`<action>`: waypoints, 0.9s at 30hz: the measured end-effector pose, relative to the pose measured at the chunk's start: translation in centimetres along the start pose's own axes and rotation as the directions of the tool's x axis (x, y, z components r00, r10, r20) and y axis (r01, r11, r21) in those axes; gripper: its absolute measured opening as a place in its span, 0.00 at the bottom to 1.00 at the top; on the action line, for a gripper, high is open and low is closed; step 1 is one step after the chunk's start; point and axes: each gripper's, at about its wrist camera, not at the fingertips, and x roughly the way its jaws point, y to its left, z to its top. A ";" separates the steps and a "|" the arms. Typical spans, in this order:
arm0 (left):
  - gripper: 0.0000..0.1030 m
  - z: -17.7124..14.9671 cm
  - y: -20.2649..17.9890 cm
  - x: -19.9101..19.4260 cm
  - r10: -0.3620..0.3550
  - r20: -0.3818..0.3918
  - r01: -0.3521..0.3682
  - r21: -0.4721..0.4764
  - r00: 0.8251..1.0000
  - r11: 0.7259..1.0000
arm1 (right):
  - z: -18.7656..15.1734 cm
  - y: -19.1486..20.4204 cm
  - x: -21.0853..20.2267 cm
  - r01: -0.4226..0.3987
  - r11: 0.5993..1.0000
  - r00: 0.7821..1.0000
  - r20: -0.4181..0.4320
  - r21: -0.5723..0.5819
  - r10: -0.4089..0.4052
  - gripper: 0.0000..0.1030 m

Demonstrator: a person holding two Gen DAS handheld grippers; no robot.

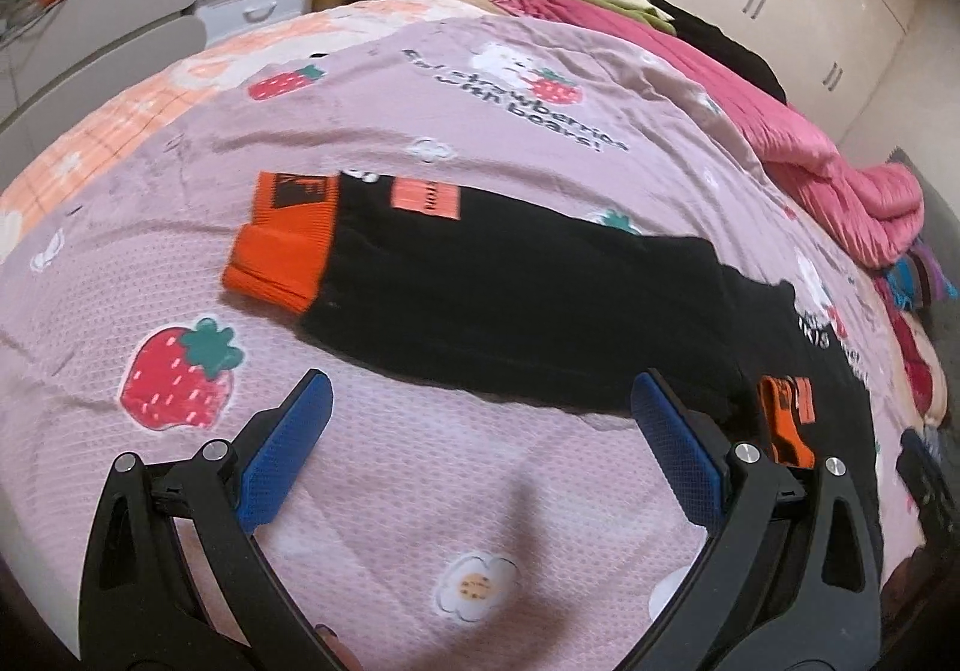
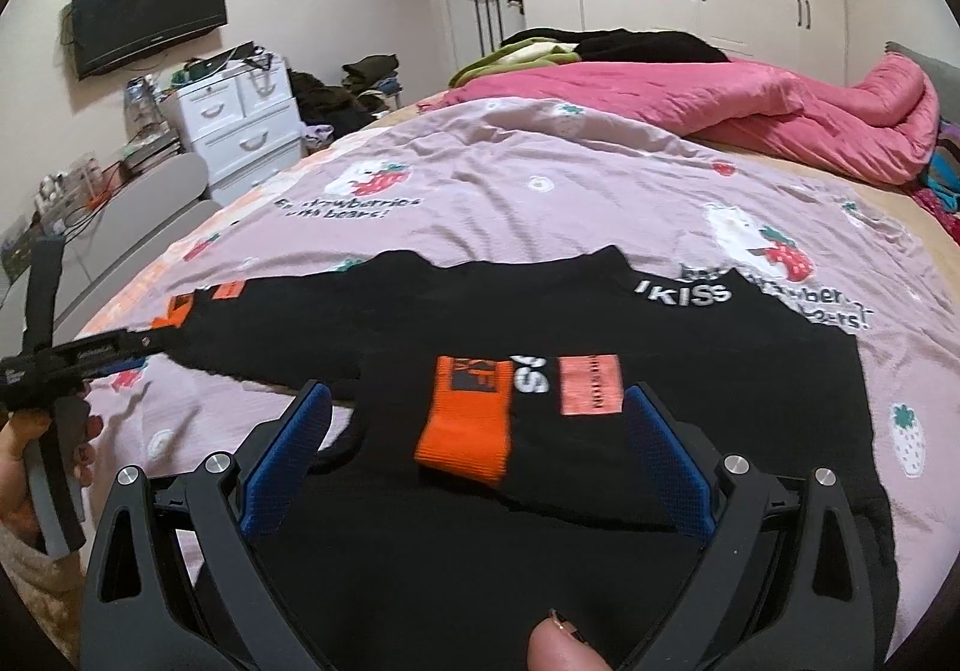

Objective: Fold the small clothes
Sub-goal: 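Move the left gripper to the other sleeve's orange cuff, then close the left gripper on the orange cuff and lift it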

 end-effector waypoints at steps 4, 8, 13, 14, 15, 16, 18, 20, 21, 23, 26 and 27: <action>0.91 0.6 1.5 0.2 0.012 0.001 -0.012 -0.048 1.000 0.999 | -0.4 1.5 0.4 -0.026 0.999 1.000 -0.013 -0.028 0.025 0.94; 0.91 0.9 3.5 0.5 0.015 0.000 -0.015 -0.111 1.000 0.994 | -0.8 2.8 1.0 -0.043 0.998 0.999 -0.029 -0.045 0.042 0.94; 0.91 1.2 5.6 0.7 0.012 -0.007 -0.013 -0.173 1.000 0.985 | -1.4 4.9 1.8 -0.073 0.994 0.996 -0.055 -0.082 0.069 0.94; 0.91 1.3 5.9 0.8 0.017 -0.009 -0.019 -0.178 1.000 0.984 | -1.6 5.3 1.9 -0.081 0.992 0.995 -0.060 -0.091 0.076 0.94; 0.91 1.3 6.3 0.9 0.022 -0.011 -0.024 -0.183 1.000 0.983 | -1.8 5.8 1.9 -0.089 0.991 0.994 -0.065 -0.100 0.083 0.94; 0.91 1.4 6.8 1.2 0.030 -0.017 -0.033 -0.197 0.999 0.980 | -2.0 6.3 2.0 -0.099 0.989 0.993 -0.071 -0.111 0.092 0.94; 0.91 1.5 7.8 1.5 0.034 -0.024 -0.038 -0.230 0.999 0.973 | -2.4 7.2 2.0 -0.120 0.985 0.991 -0.081 -0.122 0.111 0.94; 0.91 1.5 8.9 1.8 0.038 -0.024 -0.043 -0.265 0.999 0.963 | -2.8 7.8 1.9 -0.141 0.981 0.987 -0.095 -0.130 0.129 0.94; 0.91 1.5 9.3 1.9 0.030 -0.021 -0.035 -0.279 0.999 0.960 | -2.9 8.0 1.9 -0.145 0.981 0.986 -0.098 -0.132 0.133 0.94; 0.91 1.7 10.0 1.9 0.010 0.013 -0.005 -0.303 1.000 0.953 | -3.1 8.2 1.8 -0.156 0.979 0.984 -0.103 -0.135 0.142 0.94; 0.83 2.0 10.4 2.1 0.024 0.034 -0.012 -0.318 0.999 0.948 | -3.1 8.1 1.6 -0.162 0.979 0.983 -0.104 -0.121 0.150 0.94; 0.81 2.0 10.4 2.1 0.035 0.038 -0.021 -0.319 0.999 0.948 | -3.1 8.0 1.4 -0.156 0.981 0.984 -0.100 -0.118 0.145 0.94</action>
